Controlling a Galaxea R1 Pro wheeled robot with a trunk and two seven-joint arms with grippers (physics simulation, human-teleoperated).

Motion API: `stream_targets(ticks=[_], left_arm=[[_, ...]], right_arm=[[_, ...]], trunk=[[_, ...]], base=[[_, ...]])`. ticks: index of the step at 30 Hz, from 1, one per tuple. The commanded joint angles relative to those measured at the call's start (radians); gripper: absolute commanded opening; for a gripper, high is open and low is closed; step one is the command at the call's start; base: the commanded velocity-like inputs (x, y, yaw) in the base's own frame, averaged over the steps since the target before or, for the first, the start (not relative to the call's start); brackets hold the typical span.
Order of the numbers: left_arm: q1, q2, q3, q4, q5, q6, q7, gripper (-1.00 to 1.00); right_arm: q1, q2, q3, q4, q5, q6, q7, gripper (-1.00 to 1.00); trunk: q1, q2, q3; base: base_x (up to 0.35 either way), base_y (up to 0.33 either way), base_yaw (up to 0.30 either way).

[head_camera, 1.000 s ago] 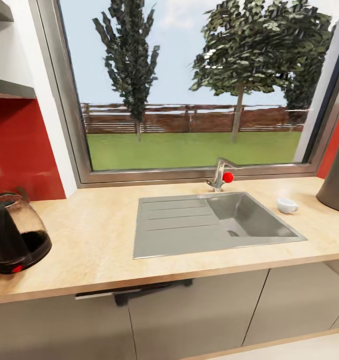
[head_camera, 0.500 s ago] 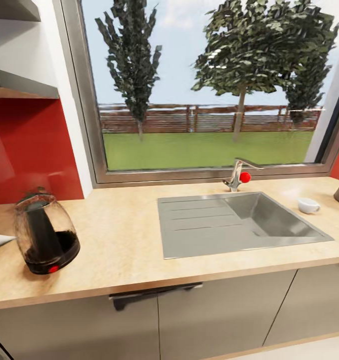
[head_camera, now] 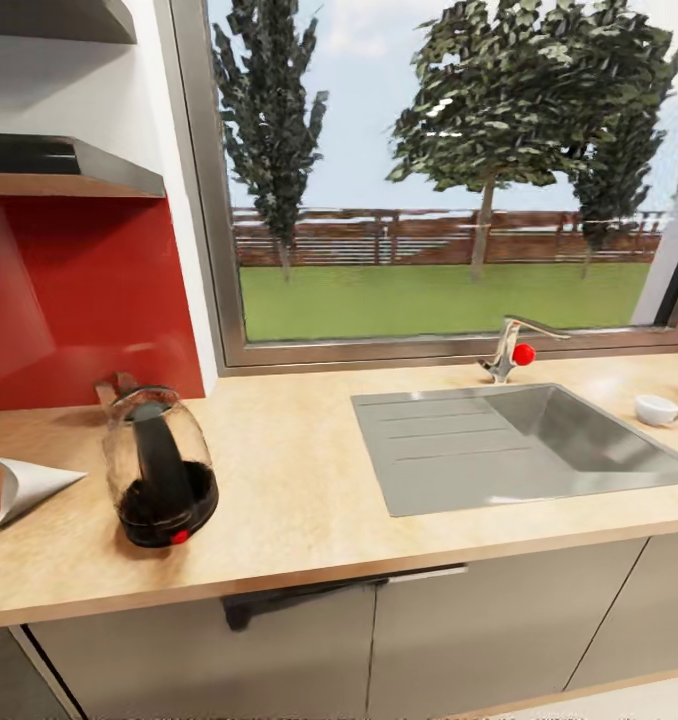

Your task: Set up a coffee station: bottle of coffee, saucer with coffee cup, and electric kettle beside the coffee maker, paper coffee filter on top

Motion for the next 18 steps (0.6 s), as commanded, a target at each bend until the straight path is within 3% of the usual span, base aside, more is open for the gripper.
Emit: stream_targets(ticks=[1, 6, 14, 18], left_arm=[[0.000, -0.001, 0.006, -0.001, 0.000, -0.001, 0.000, 1.00], [0.000, -0.001, 0.006, -0.002, 0.000, -0.001, 0.000, 1.00], [0.000, -0.001, 0.006, -0.002, 0.000, -0.001, 0.000, 1.00], [0.000, 0.000, 0.006, -0.002, 0.000, -0.001, 0.000, 1.00]], right_arm=[[-0.001, 0.000, -0.001, 0.001, 0.001, -0.004, -0.002, 1.00], [-0.001, -0.002, 0.002, 0.000, 0.002, -0.002, 0.002, 1.00], [-0.001, -0.009, 0.002, 0.000, 0.003, -0.004, 0.001, 1.00], [-0.001, -0.009, 0.002, 0.000, 0.002, -0.004, 0.001, 1.00]], trunk=[[0.000, 0.000, -0.001], [0.000, 0.000, -0.001], [0.000, 0.000, -0.001], [0.000, 0.000, -0.001]], base=[[-0.073, 0.325, 0.000], [-0.083, 0.324, 0.048], [-0.116, 0.316, 0.215], [-0.112, 0.311, 0.085]])
